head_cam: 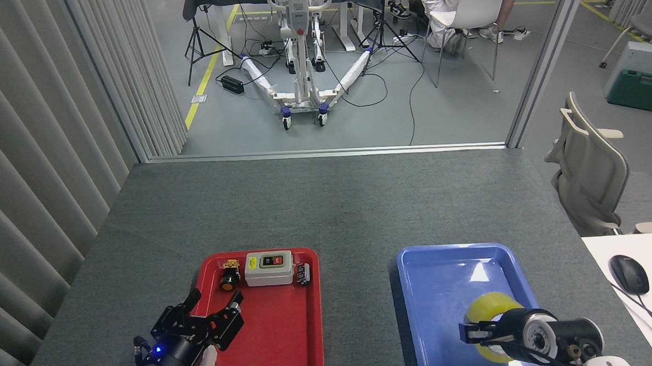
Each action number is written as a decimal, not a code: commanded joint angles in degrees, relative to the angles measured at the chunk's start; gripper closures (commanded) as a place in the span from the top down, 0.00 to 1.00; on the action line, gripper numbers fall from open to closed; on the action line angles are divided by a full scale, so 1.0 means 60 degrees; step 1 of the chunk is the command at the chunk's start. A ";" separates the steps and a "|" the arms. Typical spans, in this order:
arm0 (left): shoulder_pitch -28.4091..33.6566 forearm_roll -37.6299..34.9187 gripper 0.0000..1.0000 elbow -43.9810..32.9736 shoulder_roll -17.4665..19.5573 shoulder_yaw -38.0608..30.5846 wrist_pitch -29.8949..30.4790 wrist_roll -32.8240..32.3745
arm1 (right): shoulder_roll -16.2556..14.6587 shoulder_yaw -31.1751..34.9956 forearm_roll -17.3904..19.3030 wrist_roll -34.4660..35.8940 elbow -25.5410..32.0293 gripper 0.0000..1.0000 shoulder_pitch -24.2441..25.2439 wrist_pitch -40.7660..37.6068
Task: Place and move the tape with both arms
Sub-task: 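Push the tape with the right gripper farther into the blue tray, laying it flat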
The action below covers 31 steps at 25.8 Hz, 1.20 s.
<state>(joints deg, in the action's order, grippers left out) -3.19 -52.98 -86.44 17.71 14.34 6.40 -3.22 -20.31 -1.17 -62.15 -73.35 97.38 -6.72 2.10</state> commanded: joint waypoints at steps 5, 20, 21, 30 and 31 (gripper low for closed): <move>0.0049 0.0011 1.00 -0.0008 -0.0065 0.0290 0.0164 0.0068 | -0.0116 -0.0698 0.0895 -0.1676 -0.0923 0.00 -0.1341 0.2081; 0.0064 -0.0077 1.00 0.0036 -0.0168 0.0246 0.0295 0.0448 | -0.0966 -0.1870 0.2404 -0.2408 -0.2798 0.00 -0.2777 0.3532; 0.0210 -0.0091 1.00 -0.0081 -0.0197 0.0290 0.0295 0.0448 | -0.0995 -0.1885 0.2390 -0.2364 -0.2798 0.00 -0.2762 0.3532; 0.0562 -0.1498 1.00 -0.0096 -0.0358 0.0202 0.0266 0.0771 | -0.0980 -0.2134 0.2331 -0.2335 -0.3604 0.00 -0.2791 0.3532; 0.0576 -0.2025 1.00 -0.0081 -0.0388 0.0187 0.0208 0.0800 | -0.0995 -0.2222 0.2404 -0.2350 -0.3765 0.00 -0.2850 0.3547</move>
<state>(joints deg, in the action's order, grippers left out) 0.16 -59.28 -86.99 15.48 15.60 8.09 1.14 -26.34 -13.33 -48.11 -87.34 77.39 -23.44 23.27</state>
